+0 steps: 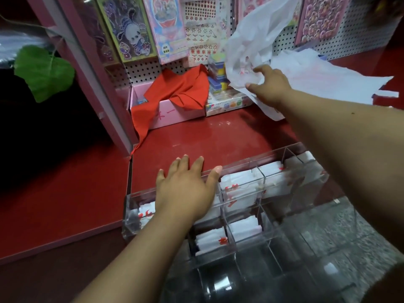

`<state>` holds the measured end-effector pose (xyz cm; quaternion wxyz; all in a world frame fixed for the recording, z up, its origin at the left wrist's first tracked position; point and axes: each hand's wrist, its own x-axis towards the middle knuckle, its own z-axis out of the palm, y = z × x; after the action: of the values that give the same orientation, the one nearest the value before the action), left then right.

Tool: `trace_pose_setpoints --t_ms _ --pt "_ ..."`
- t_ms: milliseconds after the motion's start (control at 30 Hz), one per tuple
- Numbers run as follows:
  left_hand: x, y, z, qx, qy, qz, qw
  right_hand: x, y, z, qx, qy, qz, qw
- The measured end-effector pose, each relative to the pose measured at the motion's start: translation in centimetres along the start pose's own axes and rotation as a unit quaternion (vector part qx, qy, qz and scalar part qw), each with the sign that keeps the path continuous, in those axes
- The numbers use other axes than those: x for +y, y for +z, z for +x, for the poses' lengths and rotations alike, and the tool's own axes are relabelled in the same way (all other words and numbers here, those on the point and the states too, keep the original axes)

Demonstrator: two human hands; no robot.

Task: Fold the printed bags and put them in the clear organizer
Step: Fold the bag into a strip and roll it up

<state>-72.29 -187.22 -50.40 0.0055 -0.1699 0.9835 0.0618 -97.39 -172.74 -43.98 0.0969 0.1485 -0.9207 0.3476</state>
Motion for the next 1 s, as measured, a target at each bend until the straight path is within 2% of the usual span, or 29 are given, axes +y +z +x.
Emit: trace_pose_setpoints --t_ms 200,400,600,733,833,900,933,1000 --pt "-0.2 0.0 0.0 0.003 0.002 -0.003 1.0 -3.3 0.2 5.2 0.003 0.044 0.249 0.968" --pt "-0.3 0.1 0.1 0.006 0.002 -0.006 1.0 -5.1 0.3 7.5 -0.05 0.13 0.313 0.94" --pt "-0.2 0.2 0.2 0.018 -0.003 -0.024 1.0 -7.0 2.1 3.0 -0.061 0.056 0.288 0.954" --pt "-0.2 0.3 0.4 0.031 0.001 -0.024 0.999 -9.5 2.1 -2.6 -0.1 -0.019 0.329 0.939" --pt "-0.3 0.5 0.3 0.035 0.0 -0.034 0.999 -11.2 0.8 -7.0 -0.104 -0.099 0.303 0.942" --pt "-0.5 0.4 0.1 0.072 0.002 -0.085 0.994 -11.9 -0.4 -9.9 -0.098 -0.132 0.316 0.934" --pt "-0.7 0.2 0.0 0.108 0.0 -0.155 0.982 -12.0 -1.0 -11.2 -0.1 -0.143 0.334 0.926" --pt "-1.0 -0.6 -1.0 0.191 -0.018 -0.337 0.922 -11.8 -2.1 -13.6 -0.105 -0.151 0.373 0.91"
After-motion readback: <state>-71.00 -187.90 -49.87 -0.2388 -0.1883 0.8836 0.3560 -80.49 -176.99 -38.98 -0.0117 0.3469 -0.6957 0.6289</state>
